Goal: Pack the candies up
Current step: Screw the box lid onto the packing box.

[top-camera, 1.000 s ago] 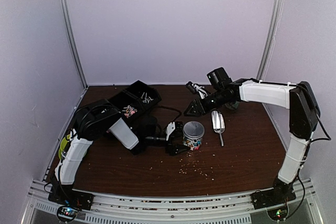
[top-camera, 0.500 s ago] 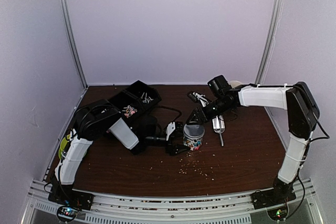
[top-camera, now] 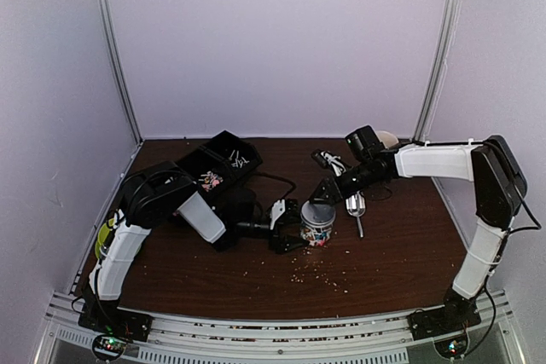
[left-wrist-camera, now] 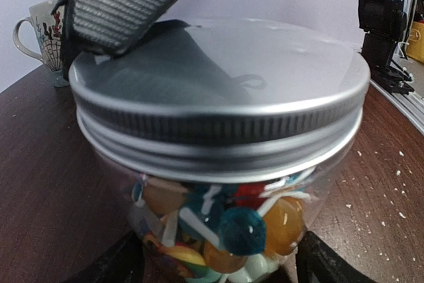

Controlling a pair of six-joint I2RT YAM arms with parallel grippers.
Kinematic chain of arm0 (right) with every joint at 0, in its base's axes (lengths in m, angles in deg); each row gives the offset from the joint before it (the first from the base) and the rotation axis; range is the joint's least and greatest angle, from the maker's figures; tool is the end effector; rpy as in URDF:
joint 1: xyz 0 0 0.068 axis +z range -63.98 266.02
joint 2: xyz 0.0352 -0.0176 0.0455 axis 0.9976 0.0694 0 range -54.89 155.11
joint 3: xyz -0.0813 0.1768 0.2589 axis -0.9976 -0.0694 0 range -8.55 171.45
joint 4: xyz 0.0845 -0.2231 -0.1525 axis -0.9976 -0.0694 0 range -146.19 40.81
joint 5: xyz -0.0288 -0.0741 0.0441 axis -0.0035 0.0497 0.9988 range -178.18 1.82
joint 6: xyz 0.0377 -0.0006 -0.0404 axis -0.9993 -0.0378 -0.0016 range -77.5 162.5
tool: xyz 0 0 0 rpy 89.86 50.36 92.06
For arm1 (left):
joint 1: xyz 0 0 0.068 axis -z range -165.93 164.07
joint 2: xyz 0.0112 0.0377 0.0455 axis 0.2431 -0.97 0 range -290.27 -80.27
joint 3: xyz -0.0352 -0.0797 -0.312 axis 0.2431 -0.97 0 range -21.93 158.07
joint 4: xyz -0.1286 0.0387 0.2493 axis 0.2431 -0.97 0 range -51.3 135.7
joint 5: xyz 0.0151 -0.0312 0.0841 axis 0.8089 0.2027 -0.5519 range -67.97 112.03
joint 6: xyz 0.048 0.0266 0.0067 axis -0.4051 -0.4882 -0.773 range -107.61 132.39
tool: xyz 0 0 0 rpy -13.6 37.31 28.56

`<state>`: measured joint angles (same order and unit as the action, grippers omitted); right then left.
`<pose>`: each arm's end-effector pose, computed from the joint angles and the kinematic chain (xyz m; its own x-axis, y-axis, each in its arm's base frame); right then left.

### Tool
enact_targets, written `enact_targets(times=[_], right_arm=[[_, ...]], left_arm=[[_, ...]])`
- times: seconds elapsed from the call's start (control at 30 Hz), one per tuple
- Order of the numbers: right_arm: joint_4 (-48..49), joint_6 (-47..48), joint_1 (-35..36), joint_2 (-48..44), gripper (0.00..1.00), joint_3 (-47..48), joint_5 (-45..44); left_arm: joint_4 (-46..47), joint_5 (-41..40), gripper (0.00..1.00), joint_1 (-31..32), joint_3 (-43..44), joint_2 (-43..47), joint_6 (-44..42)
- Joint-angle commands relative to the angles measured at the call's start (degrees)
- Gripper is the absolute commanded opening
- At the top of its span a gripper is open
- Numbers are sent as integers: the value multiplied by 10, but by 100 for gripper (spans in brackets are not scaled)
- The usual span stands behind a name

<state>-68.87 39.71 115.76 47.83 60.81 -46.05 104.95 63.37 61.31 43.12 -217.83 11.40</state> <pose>0.3416 0.2242 0.2435 -0.7278 -0.3743 -0.5745 -0.6836 0.4625 0.5646 0.3151 -0.3774 0.0660 -0.1385 0.1689 -0.9759 0.9903 0.0348 -0.1345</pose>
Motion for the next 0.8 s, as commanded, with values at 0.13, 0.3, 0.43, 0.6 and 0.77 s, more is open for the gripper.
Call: enact_targets(times=[0.13, 0.3, 0.43, 0.6, 0.77], right_arm=[[4, -1, 1, -32, 49, -48, -10], [5, -4, 1, -52, 54, -51, -22], [-1, -5, 1, -67, 55, -46, -25], [-5, -4, 1, -80, 55, -45, -28], [-7, -3, 1, -81, 50, -45, -25]], left_arm=[[-65, -11, 80, -1, 0, -18, 1], [-70, 2, 84, -1, 7, -21, 0], [-99, 26, 97, 0, 33, -30, -1], [-112, 30, 98, 1, 48, -36, -1], [-108, 32, 98, 1, 52, -39, 6]])
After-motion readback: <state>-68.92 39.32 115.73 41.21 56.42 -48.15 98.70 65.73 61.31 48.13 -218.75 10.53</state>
